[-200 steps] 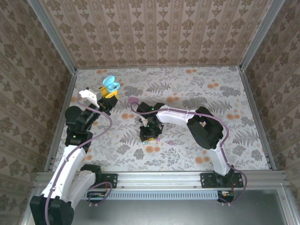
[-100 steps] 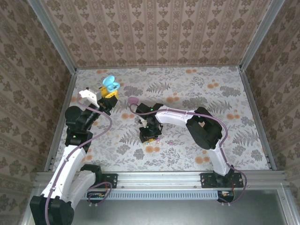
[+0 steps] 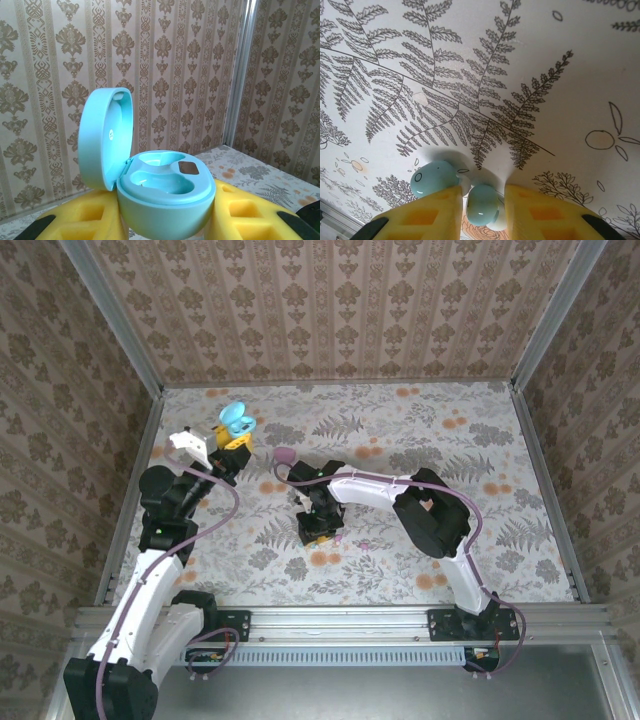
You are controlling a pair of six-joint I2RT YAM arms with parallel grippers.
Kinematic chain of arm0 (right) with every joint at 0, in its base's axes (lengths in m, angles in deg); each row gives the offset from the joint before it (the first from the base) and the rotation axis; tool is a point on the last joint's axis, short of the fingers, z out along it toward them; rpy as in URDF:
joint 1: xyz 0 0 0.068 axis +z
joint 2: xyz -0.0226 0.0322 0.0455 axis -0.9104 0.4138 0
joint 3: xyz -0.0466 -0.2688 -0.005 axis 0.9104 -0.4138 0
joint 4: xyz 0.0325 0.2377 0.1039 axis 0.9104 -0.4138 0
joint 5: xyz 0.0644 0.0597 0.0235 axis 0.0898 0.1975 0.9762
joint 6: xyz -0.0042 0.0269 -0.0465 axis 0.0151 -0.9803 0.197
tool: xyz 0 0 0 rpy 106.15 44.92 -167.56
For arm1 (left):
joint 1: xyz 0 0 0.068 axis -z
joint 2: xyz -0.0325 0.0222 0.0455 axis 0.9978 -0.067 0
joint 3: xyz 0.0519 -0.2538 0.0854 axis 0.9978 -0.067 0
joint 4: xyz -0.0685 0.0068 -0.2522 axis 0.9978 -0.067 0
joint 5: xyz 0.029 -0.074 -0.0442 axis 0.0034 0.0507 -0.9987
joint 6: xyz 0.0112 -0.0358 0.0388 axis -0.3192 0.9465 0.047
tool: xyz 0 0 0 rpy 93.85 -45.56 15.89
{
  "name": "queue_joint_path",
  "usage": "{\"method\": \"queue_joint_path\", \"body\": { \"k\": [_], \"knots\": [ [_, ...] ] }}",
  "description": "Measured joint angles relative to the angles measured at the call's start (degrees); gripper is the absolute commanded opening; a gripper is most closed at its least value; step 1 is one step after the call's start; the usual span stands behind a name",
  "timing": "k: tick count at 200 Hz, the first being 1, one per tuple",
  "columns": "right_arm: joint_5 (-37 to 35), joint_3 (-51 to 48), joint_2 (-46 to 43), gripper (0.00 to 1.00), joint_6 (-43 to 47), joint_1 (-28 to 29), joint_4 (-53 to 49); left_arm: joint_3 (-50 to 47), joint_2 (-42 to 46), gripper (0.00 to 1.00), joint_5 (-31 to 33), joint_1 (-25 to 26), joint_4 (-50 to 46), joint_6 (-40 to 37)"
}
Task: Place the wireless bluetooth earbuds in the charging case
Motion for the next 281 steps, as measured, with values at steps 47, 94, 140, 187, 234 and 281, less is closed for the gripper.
{"method": "queue_joint_path", "body": {
  "k": [47, 94, 140, 187, 234, 281],
  "knots": [
    [-1.4, 0.7, 0.3, 0.26, 0.0, 0.4, -1.0, 0.0, 0.0, 0.35, 0.0, 0.0, 0.0, 0.0],
    [-2.2, 0.8, 0.3, 0.23, 0.0, 0.4, -1.4, 0.0, 0.0, 0.35, 0.2, 0.0, 0.0, 0.0],
    [-2.2, 0.7, 0.2, 0.21, 0.0, 0.5, -1.3, 0.0, 0.0, 0.35, 0.2, 0.0, -0.2, 0.0],
    [3.1, -7.5, -7.0, 0.21, -2.4, -1.8, 5.9, 0.0, 0.0, 0.35, 0.2, 0.0, -0.8, 0.0],
    [19.9, -18.0, -20.6, 0.22, -12.7, -10.9, 27.9, 0.0, -1.3, 0.35, 0.2, 0.0, -0.8, 0.0],
    [35.1, -26.4, -24.4, 0.23, -31.7, -19.3, 58.1, 0.1, -2.8, 0.35, -0.2, 0.0, -0.8, 0.0]
  ]
}}
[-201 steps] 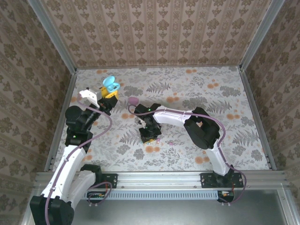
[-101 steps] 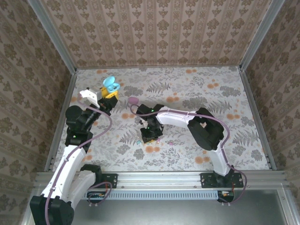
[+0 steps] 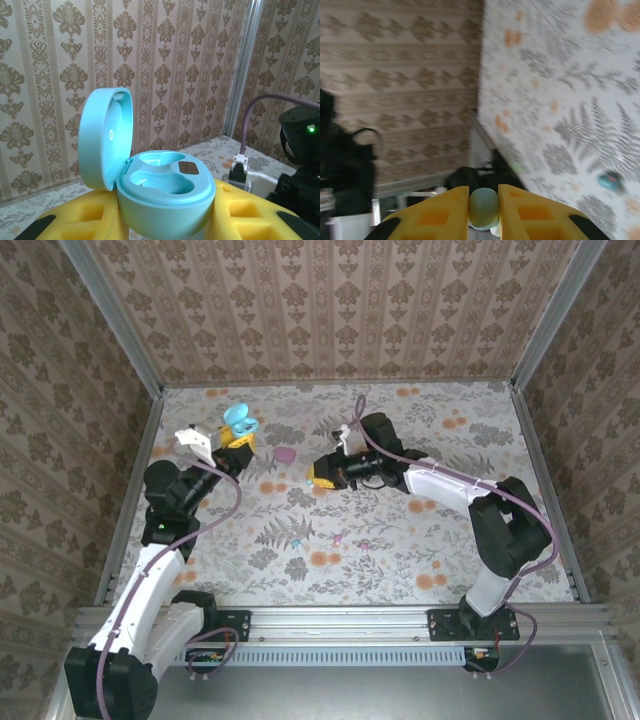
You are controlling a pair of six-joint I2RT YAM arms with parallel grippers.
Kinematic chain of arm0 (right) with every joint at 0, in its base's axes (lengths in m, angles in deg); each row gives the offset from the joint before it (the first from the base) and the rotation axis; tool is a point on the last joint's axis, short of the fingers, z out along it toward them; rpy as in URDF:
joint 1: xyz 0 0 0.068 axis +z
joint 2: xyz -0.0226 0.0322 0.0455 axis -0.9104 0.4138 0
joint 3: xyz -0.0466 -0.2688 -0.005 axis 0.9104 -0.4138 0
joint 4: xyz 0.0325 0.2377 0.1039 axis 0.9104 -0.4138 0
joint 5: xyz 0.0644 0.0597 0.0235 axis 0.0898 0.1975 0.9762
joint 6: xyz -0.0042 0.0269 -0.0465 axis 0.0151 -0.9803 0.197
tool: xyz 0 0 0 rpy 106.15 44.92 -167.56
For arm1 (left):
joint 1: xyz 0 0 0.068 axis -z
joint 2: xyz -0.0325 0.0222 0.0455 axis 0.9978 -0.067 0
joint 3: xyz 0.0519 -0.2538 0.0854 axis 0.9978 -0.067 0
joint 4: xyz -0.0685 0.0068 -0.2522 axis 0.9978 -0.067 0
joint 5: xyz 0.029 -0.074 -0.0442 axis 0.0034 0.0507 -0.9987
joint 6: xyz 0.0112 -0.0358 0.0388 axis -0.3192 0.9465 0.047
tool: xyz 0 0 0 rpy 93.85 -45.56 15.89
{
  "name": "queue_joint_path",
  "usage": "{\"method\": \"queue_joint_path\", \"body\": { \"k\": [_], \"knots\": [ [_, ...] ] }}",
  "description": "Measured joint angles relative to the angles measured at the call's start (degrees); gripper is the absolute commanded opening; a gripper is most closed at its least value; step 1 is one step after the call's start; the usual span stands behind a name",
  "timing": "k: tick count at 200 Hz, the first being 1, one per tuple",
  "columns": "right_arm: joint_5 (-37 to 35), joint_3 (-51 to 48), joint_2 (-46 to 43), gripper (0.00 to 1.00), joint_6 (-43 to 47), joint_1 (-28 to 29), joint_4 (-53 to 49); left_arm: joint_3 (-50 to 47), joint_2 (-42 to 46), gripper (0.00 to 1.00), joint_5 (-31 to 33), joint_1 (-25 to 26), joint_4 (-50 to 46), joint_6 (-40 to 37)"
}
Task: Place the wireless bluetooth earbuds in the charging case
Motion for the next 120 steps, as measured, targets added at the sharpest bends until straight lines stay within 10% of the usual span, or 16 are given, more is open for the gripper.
{"method": "queue_joint_path", "body": {
  "k": [120],
  "knots": [
    [8.0, -2.5, 4.3, 0.2, -36.9, -4.5, 43.9, 0.3, -5.2, 0.34, -9.1, 1.8, 0.9, -0.9]
  ]
}}
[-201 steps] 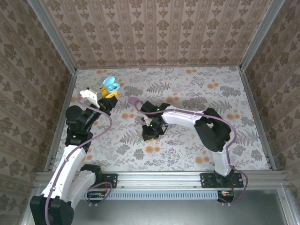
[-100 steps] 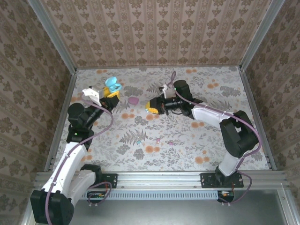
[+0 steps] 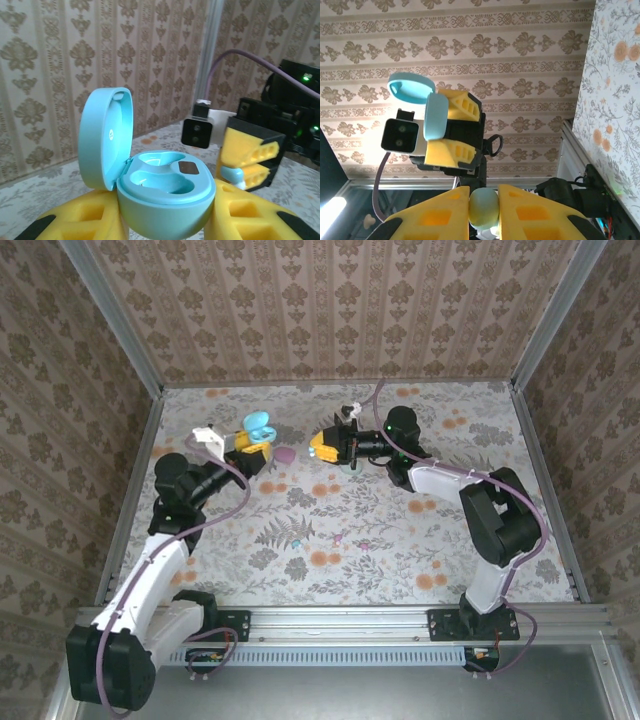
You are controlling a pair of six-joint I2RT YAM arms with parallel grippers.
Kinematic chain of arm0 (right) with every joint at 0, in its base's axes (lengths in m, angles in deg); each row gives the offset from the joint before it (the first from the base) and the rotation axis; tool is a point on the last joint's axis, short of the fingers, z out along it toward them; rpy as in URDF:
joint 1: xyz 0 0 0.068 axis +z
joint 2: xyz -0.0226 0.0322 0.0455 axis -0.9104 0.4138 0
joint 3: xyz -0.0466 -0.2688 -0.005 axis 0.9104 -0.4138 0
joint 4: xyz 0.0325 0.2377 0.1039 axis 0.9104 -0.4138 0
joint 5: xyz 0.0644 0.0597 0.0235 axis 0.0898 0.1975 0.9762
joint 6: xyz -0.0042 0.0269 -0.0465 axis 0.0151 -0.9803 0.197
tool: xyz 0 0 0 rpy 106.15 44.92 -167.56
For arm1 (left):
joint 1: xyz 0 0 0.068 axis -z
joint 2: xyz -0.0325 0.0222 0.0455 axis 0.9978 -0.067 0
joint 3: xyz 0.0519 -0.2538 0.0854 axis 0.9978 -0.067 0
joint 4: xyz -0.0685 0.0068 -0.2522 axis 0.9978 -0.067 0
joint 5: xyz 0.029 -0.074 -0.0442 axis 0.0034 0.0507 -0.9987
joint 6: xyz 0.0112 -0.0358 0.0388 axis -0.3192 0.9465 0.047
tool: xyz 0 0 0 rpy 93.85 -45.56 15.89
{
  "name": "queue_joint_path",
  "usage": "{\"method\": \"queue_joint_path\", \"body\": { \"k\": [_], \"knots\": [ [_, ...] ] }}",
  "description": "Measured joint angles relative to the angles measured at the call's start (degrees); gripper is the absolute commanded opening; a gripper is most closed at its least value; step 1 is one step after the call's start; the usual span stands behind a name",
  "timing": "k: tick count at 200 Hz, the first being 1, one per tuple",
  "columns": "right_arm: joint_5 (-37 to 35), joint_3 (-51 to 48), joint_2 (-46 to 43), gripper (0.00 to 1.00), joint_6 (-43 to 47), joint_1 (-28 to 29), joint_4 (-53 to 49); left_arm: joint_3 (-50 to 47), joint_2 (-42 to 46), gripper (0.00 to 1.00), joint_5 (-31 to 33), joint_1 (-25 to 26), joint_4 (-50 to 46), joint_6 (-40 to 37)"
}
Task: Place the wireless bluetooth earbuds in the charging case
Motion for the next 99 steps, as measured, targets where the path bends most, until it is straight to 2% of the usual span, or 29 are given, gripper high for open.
{"method": "queue_joint_path", "body": {
  "k": [21, 53, 99],
  "knots": [
    [0.0, 0.4, -0.2, 0.2, 1.6, 0.0, -2.7, 0.2, -1.3, 0.34, -1.9, 1.1, 0.3, -1.3],
    [-0.3, 2.2, -3.8, 0.21, 12.2, 0.0, -17.4, 0.2, -3.0, 0.34, -3.5, 2.7, 0.3, -3.4],
    [-1.0, 5.5, -9.7, 0.21, 24.2, 0.0, -30.8, 0.2, -4.7, 0.34, -4.2, 4.2, 0.4, -5.7]
  ]
}}
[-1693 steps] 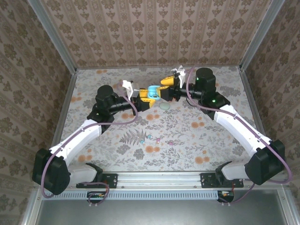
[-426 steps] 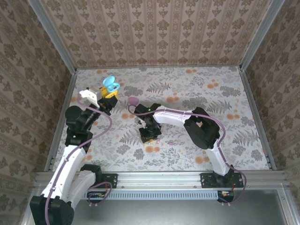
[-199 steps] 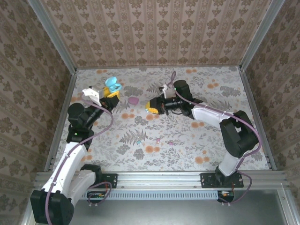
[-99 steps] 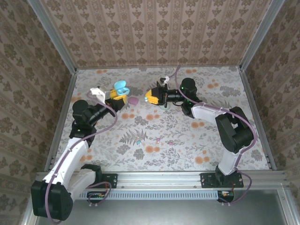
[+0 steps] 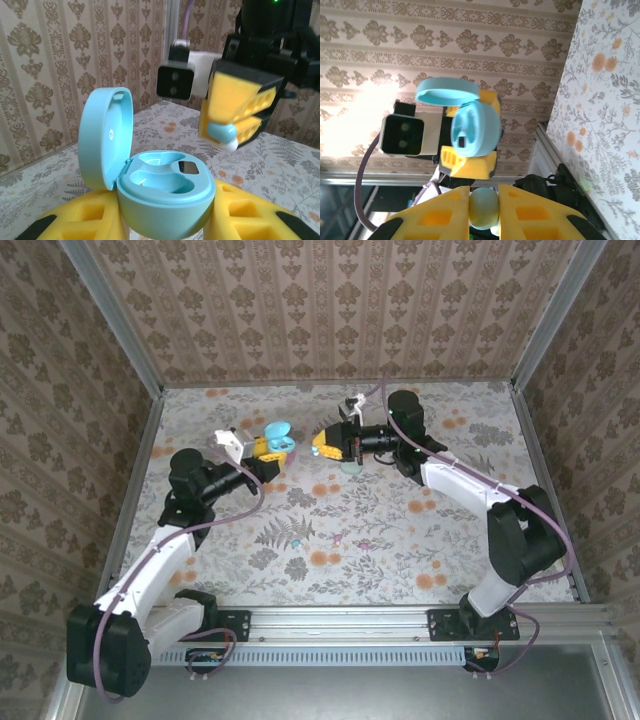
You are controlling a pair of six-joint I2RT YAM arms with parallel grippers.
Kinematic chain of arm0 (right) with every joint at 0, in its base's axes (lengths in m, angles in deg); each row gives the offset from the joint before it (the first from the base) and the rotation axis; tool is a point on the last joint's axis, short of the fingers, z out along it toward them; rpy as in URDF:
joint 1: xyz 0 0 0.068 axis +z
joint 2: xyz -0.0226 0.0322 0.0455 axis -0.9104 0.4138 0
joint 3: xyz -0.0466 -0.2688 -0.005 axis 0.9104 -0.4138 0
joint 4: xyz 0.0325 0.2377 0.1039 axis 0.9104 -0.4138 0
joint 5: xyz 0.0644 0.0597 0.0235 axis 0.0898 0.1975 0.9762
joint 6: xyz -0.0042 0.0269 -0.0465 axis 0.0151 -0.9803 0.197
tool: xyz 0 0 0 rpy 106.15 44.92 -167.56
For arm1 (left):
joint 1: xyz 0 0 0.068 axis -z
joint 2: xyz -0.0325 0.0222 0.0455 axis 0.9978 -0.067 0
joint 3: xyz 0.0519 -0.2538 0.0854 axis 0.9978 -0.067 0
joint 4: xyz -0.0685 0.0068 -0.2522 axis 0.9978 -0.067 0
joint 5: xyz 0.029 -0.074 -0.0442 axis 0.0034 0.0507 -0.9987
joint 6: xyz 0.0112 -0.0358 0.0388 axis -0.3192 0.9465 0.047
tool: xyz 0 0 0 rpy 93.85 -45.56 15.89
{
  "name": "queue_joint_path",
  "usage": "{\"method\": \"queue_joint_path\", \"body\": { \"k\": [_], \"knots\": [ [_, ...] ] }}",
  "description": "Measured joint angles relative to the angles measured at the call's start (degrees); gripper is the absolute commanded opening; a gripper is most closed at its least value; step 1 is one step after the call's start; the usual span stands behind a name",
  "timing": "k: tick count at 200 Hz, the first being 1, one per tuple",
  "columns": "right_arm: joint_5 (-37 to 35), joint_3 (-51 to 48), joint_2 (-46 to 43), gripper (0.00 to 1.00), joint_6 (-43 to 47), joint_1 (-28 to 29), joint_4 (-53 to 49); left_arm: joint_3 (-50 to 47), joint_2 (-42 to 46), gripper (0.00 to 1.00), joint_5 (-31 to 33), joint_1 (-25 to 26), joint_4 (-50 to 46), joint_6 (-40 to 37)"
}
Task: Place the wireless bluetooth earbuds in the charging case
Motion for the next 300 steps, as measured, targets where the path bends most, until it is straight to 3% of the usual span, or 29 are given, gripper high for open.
{"method": "queue_joint_path", "body": {
  "k": [40, 108, 184, 300],
  "knots": [
    [-2.2, 1.7, -3.7, 0.21, 9.6, 0.1, -8.5, 0.0, -1.7, 0.34, -1.2, 1.7, 0.2, -2.7],
    [-4.9, 6.0, -4.4, 0.22, 20.4, 3.1, -14.0, 0.9, -2.9, 0.33, -4.9, 2.6, 3.6, -4.2],
    [-7.3, 7.9, -4.4, 0.21, 24.0, 4.0, -16.2, 1.9, -5.3, 0.33, -9.1, 2.6, 8.0, -0.7],
    [-11.1, 9.8, -4.4, 0.21, 26.9, 5.3, -19.6, 2.9, -5.3, 0.33, -9.6, 3.1, 8.6, 0.5]
  ]
}}
